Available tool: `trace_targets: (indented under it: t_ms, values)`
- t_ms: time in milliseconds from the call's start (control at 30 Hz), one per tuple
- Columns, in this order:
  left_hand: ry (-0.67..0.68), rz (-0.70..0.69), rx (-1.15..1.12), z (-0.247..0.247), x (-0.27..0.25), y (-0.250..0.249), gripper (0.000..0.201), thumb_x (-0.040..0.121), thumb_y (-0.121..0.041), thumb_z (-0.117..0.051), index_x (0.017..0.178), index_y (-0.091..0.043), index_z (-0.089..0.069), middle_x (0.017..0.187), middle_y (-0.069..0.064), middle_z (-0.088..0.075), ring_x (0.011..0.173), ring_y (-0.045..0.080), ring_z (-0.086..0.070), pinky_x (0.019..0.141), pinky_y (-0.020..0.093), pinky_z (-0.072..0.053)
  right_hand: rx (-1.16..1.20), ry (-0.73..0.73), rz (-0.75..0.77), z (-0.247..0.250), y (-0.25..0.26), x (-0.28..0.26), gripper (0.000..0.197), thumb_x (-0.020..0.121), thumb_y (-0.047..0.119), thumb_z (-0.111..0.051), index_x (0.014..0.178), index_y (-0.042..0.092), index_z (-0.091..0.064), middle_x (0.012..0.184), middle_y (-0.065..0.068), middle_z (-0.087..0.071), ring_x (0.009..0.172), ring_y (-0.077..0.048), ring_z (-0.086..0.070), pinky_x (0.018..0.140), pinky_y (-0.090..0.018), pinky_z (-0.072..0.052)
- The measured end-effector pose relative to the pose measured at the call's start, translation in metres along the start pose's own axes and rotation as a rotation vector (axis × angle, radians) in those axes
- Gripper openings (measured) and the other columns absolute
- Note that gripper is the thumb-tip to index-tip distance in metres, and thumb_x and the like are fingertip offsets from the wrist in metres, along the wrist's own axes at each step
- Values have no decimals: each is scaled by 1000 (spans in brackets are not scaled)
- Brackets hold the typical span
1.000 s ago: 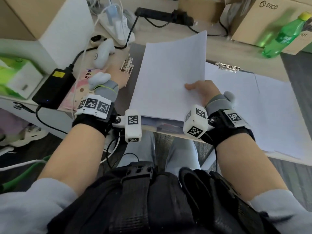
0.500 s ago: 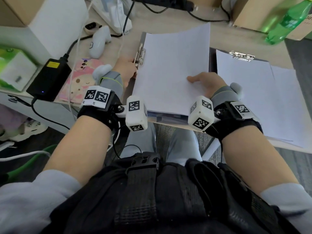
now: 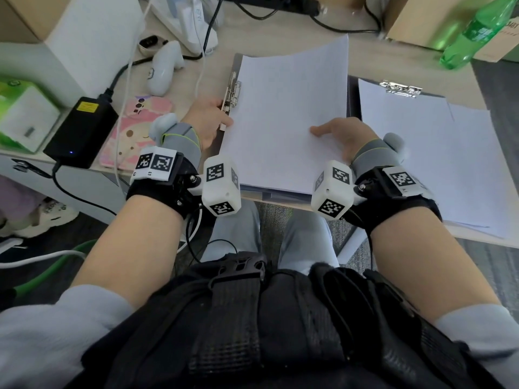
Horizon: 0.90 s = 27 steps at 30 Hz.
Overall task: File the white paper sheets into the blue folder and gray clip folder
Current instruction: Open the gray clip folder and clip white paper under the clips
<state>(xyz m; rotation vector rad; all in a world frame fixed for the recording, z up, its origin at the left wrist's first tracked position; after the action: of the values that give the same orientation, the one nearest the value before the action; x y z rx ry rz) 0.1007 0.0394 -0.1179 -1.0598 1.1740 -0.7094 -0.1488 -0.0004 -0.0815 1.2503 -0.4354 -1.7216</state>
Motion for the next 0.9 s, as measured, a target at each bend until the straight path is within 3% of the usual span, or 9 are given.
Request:
trace_targets:
  t_ms: [100, 233, 267, 333, 400, 500, 733, 833, 900]
  values:
    - [-28, 9, 27, 0, 1, 2, 40, 59, 9, -53, 88, -16, -66, 84, 7, -60, 85, 23, -47, 74, 32, -38, -16, -18, 18, 1, 1, 2, 47, 76, 23, -74, 116, 4, -59, 83, -1, -53, 76, -23, -52, 76, -34, -45]
    - [-69, -17, 58, -5, -4, -2, 51, 73, 22, -46, 113, -6, -62, 86, 7, -61, 78, 22, -57, 70, 25, -51, -23, -72, 61, 3, 1, 5, 54, 79, 26, -71, 124, 6, -51, 97, -3, -51, 80, -20, -50, 54, -27, -35]
    - [-80, -30, 61, -5, -2, -2, 53, 74, 23, -45, 118, -3, -60, 89, 8, -62, 82, 22, -58, 75, 27, -51, -22, -100, 79, 3, 2, 5, 46, 80, 24, -69, 120, 7, -52, 93, -2, -51, 81, -21, -49, 52, -27, -33]
    - [-88, -34, 54, -6, -2, -2, 55, 76, 24, -45, 124, -1, -56, 89, 6, -61, 86, 22, -57, 78, 31, -50, -28, -171, 130, 2, 4, 7, 13, 80, 16, -63, 90, 14, -55, 74, 2, -47, 72, -22, -48, 51, -24, -34]
    - [-78, -33, 42, -6, -3, -3, 59, 78, 25, -45, 129, -4, -51, 88, 0, -61, 80, 17, -58, 74, 25, -51, -59, -206, 174, 0, 6, 12, 20, 76, 9, -53, 65, 20, -40, 63, 2, -40, 63, -23, -42, 50, -23, -32]
    - [-40, -63, 23, -5, -5, -5, 61, 81, 24, -43, 134, -7, -45, 102, 2, -58, 79, 12, -57, 73, 18, -48, -150, -240, 195, -1, 5, 17, 29, 78, 0, -44, 58, 16, -31, 60, -1, -32, 54, -19, -29, 47, -24, -24]
    - [61, -73, 40, -1, -9, -5, 62, 84, 26, -32, 136, -6, -43, 101, -1, -59, 87, 8, -57, 77, 13, -45, -212, -246, 189, 0, 5, 22, 35, 82, -1, -42, 58, 15, -24, 61, -3, -28, 53, -19, -25, 48, -25, -21]
    - [57, -85, 62, -2, -12, -6, 63, 84, 25, -33, 137, -9, -42, 111, 3, -55, 88, 9, -55, 73, 10, -44, -234, -221, 181, -4, 7, 23, 32, 85, 9, -48, 61, 20, -30, 80, -6, -45, 73, -22, -41, 64, -27, -39]
    - [48, -88, 50, -2, -14, -7, 65, 84, 26, -34, 138, -9, -40, 109, 3, -54, 87, 9, -55, 70, 8, -45, -273, -221, 151, -6, 8, 22, 28, 86, 14, -52, 65, 21, -34, 86, -4, -47, 85, -21, -44, 72, -29, -41]
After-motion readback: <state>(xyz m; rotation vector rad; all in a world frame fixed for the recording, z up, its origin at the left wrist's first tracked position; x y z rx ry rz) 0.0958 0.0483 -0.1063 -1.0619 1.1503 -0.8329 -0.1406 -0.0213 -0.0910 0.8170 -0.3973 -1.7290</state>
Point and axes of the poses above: each hand's wrist, its own x-axis towards the middle knuckle, its own z-axis out of the back of the hand, y = z × x, the point moved 2 cm from there along x, towards the middle knuckle
